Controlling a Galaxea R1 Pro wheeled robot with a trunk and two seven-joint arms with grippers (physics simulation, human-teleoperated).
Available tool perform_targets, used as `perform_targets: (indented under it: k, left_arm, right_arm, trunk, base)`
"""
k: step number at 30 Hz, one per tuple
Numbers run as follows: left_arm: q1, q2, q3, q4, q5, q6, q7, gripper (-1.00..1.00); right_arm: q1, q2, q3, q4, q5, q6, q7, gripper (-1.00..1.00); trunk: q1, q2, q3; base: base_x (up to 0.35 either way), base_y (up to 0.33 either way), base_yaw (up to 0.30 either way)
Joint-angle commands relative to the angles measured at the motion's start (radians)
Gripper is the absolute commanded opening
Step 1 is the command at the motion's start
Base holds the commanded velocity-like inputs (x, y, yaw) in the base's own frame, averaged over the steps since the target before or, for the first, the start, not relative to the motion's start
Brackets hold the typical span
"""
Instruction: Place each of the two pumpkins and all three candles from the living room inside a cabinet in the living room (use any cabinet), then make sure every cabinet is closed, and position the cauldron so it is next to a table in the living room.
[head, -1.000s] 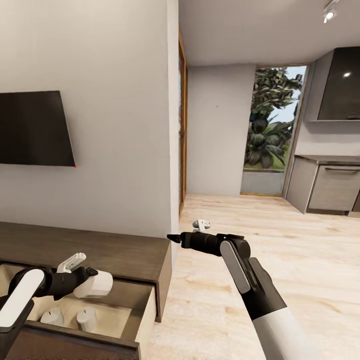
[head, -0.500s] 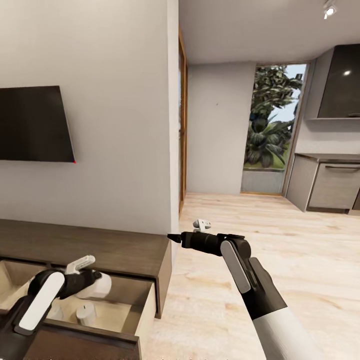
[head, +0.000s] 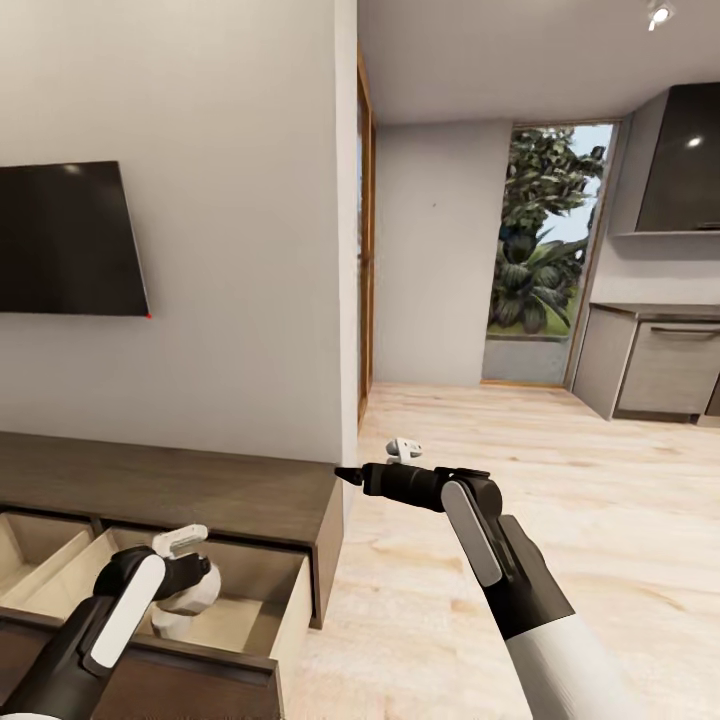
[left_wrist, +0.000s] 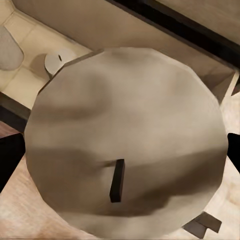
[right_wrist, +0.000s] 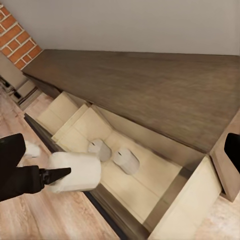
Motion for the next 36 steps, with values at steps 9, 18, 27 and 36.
perform_targets:
  k: [9, 18, 27, 36]
  left_arm:
    - [-0.001, 0.000, -0.002, 0.012, 0.000, -0.004, 0.007, -1.00]
    - [-0.001, 0.000, -0.002, 0.013, 0.001, -0.004, 0.007, -1.00]
    - [-0.001, 0.000, -0.002, 0.013, 0.003, -0.004, 0.007, -1.00]
    - [-0.001, 0.000, -0.001, 0.006, 0.005, -0.004, 0.005, -1.00]
  right_arm:
    - [-0.001, -0.001, -0.008, 0.003, 0.004, 0.004, 0.007, 1.00]
    - [-0.001, -0.017, -0.133, 0.090, 0.002, 0.002, 0.031, 1.00]
    - [-0.001, -0.041, -0.362, 0.158, 0.004, 0.004, 0.131, 1.00]
    - [-0.001, -0.040, -0.369, 0.163, 0.005, 0.004, 0.133, 1.00]
  trunk:
    - [0.034, -0.064, -0.029]
    - [0.069, -0.127, -0.058]
    - [0.103, -0.190, -0.086]
    - [0.123, -0.225, -0.101]
  base:
    - [0.000, 0.000, 0.000]
    - [0.000, 0.000, 0.000]
    - [0.000, 0.000, 0.000]
    - [0.000, 0.000, 0.000]
